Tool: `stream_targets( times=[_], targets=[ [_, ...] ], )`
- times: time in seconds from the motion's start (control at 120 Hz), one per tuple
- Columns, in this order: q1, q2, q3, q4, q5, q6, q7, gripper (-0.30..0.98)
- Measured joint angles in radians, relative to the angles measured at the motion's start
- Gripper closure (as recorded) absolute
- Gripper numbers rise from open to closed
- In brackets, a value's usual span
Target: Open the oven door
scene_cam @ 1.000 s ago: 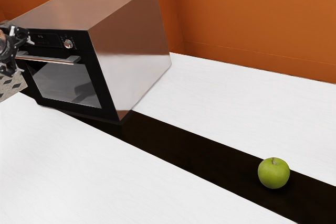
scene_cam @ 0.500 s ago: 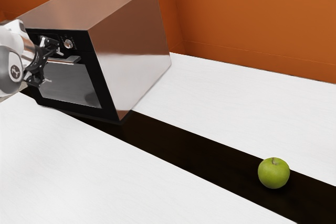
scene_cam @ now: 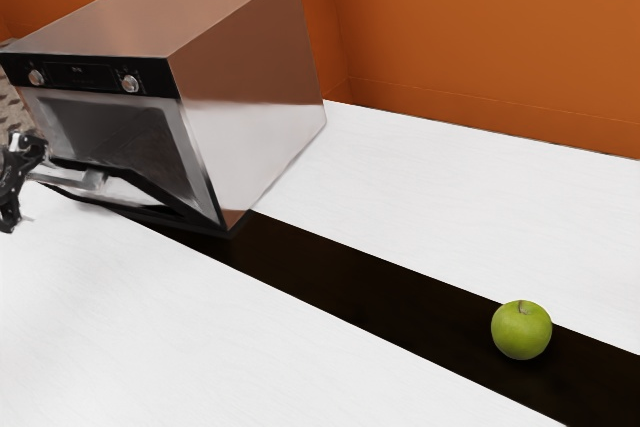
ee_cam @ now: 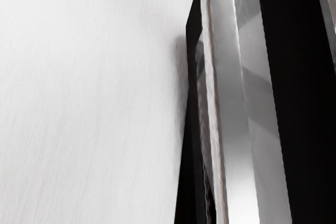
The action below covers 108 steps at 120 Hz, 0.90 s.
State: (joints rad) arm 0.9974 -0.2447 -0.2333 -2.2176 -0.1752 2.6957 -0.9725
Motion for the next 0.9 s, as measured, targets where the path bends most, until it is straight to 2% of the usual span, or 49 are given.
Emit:
stream_targets(
  times=[0.125, 0.217, 0.25, 0.283, 0.333, 0.392, 0.45, 0.483, 0.533, 0.642, 0.767, 0.9],
  targets=[
    [0.065, -0.122, 0.000, -0.108, -0.046, 0.000, -0.001, 0.00],
    [0.035, -0.164, 0.001, -0.126, -0.061, -0.006, -0.001, 0.00],
    [-0.020, -0.187, 0.004, -0.082, -0.046, -0.043, -0.001, 0.00],
    [-0.090, -0.197, 0.011, 0.028, -0.016, -0.128, -0.002, 0.00],
    [-0.290, -0.178, 0.024, 0.278, 0.065, -0.322, -0.016, 0.01],
    [-0.518, -0.091, 0.031, 0.609, 0.164, -0.565, -0.019, 0.01],
    [-0.662, -0.022, 0.032, 0.758, 0.243, -0.756, 0.011, 0.01],
    [-0.725, 0.004, 0.033, 0.765, 0.271, -0.835, 0.022, 0.01],
    [-0.775, 0.030, 0.053, 0.718, 0.272, -0.909, 0.036, 0.00],
    [-0.843, 0.066, 0.068, 0.626, 0.283, -0.957, 0.081, 0.00],
    [-0.859, 0.068, 0.077, 0.580, 0.233, -0.970, 0.076, 0.00],
    [-0.830, 0.063, 0.080, 0.566, 0.205, -1.012, 0.101, 0.00]
  ],
)
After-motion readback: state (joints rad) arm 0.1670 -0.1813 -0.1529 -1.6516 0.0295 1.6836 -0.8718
